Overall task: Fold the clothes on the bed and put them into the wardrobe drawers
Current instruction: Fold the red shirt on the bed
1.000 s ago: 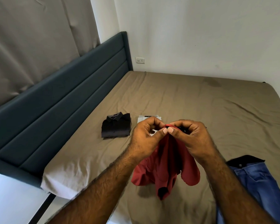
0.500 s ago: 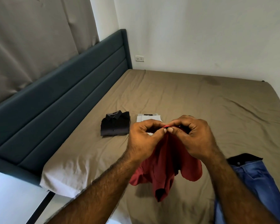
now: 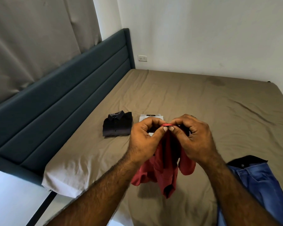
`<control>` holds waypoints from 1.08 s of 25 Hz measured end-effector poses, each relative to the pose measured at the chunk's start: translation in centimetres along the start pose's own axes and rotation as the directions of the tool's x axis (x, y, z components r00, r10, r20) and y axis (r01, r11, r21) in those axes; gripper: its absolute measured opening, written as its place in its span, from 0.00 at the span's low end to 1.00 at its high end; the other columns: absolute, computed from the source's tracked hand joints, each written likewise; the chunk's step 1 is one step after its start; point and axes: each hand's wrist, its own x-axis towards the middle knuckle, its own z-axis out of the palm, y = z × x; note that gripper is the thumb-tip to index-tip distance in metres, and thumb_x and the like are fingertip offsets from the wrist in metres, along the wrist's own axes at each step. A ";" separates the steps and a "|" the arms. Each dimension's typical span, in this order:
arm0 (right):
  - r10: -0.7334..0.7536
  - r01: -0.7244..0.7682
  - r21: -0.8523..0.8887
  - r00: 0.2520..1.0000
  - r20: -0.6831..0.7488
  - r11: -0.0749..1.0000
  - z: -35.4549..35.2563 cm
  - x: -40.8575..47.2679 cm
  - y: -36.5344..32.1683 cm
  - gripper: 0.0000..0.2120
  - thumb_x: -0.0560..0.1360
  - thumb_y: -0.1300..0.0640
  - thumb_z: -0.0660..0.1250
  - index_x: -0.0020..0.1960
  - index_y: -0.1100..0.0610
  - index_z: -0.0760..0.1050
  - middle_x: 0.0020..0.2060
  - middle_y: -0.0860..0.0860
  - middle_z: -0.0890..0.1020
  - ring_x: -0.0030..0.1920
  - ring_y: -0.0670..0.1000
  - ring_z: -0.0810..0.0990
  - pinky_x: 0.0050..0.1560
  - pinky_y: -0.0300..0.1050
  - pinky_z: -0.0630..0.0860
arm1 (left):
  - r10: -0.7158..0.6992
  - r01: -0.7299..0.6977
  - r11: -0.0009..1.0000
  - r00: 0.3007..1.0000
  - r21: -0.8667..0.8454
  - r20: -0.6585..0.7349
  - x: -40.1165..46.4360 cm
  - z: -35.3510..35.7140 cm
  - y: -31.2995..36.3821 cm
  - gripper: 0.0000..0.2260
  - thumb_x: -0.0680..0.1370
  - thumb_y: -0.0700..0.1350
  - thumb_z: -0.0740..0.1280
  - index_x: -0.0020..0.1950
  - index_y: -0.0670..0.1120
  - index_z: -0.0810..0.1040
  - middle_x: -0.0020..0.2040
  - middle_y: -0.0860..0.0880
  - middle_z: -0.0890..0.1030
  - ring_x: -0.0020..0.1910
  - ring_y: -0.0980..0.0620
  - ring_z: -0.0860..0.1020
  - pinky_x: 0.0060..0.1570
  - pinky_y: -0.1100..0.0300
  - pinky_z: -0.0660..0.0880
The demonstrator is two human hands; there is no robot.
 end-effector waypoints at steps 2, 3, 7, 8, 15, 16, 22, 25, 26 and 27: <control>0.079 -0.083 0.113 0.996 0.039 0.990 0.0 0.3 0.0 0.06 0.78 0.60 0.75 0.53 0.51 0.87 0.45 0.42 0.86 0.51 0.47 0.85 0.50 0.37 0.80 | -0.009 0.009 1.000 1.000 0.004 -0.008 0.1 0.1 -0.1 0.03 0.79 0.39 0.75 0.51 0.47 0.86 0.44 0.51 0.87 0.46 0.48 0.86 0.49 0.48 0.85; 0.118 -0.127 0.165 0.991 0.066 0.978 -0.1 0.4 -0.1 0.06 0.78 0.60 0.75 0.52 0.51 0.87 0.45 0.42 0.87 0.51 0.47 0.86 0.50 0.37 0.81 | -0.004 0.004 1.000 1.000 0.018 -0.006 0.1 0.2 0.0 0.03 0.79 0.40 0.74 0.50 0.47 0.85 0.44 0.51 0.86 0.45 0.48 0.85 0.48 0.49 0.84; 0.184 -0.211 0.259 0.975 0.125 0.943 -0.4 0.4 -0.1 0.05 0.77 0.60 0.76 0.51 0.51 0.87 0.44 0.43 0.88 0.48 0.46 0.87 0.47 0.36 0.81 | 0.054 -0.056 0.996 0.998 0.065 0.029 0.2 0.4 -0.2 0.03 0.80 0.40 0.73 0.51 0.47 0.85 0.44 0.52 0.85 0.46 0.48 0.84 0.48 0.53 0.82; 0.174 -0.196 0.237 0.978 0.111 0.952 -0.5 0.5 -0.1 0.05 0.77 0.59 0.76 0.51 0.51 0.87 0.44 0.43 0.87 0.48 0.46 0.86 0.47 0.35 0.80 | 0.067 -0.069 0.996 0.997 0.053 0.044 0.3 0.4 -0.3 0.04 0.80 0.39 0.73 0.53 0.46 0.85 0.46 0.52 0.86 0.48 0.47 0.85 0.50 0.52 0.83; -0.188 0.179 -0.232 0.982 -0.014 0.956 -0.2 0.1 1.1 0.05 0.82 0.57 0.71 0.55 0.56 0.85 0.45 0.47 0.82 0.46 0.45 0.81 0.49 0.42 0.78 | 0.235 -0.237 0.956 0.972 0.176 0.031 0.8 0.5 -0.1 0.03 0.82 0.40 0.71 0.52 0.42 0.85 0.44 0.52 0.85 0.45 0.51 0.84 0.46 0.50 0.82; -0.204 0.189 -0.262 0.979 -0.031 0.946 0.0 0.2 1.1 0.06 0.82 0.57 0.70 0.55 0.57 0.84 0.45 0.48 0.83 0.46 0.46 0.80 0.50 0.44 0.77 | 0.320 -0.320 0.908 0.946 0.269 0.043 0.9 0.6 -0.2 0.04 0.82 0.40 0.71 0.51 0.42 0.84 0.44 0.52 0.84 0.43 0.52 0.83 0.44 0.51 0.81; -0.021 0.011 -0.226 0.999 -0.040 0.974 0.6 1.6 0.2 0.03 0.80 0.57 0.70 0.48 0.52 0.82 0.41 0.44 0.82 0.41 0.43 0.80 0.44 0.42 0.76 | 0.356 -0.400 0.834 0.916 0.379 0.184 2.7 0.0 -0.8 0.03 0.80 0.43 0.72 0.52 0.44 0.81 0.47 0.53 0.81 0.46 0.54 0.80 0.45 0.51 0.79; 0.333 -0.335 0.011 0.941 0.064 0.942 0.3 3.8 0.7 0.08 0.80 0.51 0.69 0.42 0.51 0.80 0.34 0.47 0.83 0.34 0.47 0.80 0.38 0.47 0.78 | 0.175 -0.199 0.888 0.980 0.414 0.096 3.6 -0.3 -0.3 0.13 0.75 0.52 0.77 0.53 0.50 0.76 0.47 0.55 0.79 0.45 0.56 0.79 0.42 0.59 0.79; 0.416 -0.425 0.093 0.903 0.106 0.900 0.0 4.4 0.7 0.10 0.79 0.49 0.69 0.42 0.53 0.81 0.34 0.50 0.84 0.34 0.50 0.80 0.39 0.51 0.78 | 0.065 -0.111 0.913 0.990 0.393 0.128 3.8 -0.2 -0.2 0.16 0.74 0.55 0.78 0.52 0.51 0.75 0.45 0.55 0.80 0.43 0.55 0.80 0.42 0.58 0.80; 0.478 -0.503 0.214 0.864 0.159 0.837 -0.2 4.7 0.6 0.12 0.79 0.48 0.70 0.43 0.55 0.82 0.35 0.54 0.85 0.34 0.54 0.79 0.40 0.54 0.78 | -0.078 0.004 0.942 0.976 0.336 0.205 3.8 -0.2 -0.6 0.17 0.73 0.56 0.79 0.53 0.52 0.76 0.44 0.52 0.82 0.42 0.53 0.82 0.43 0.55 0.83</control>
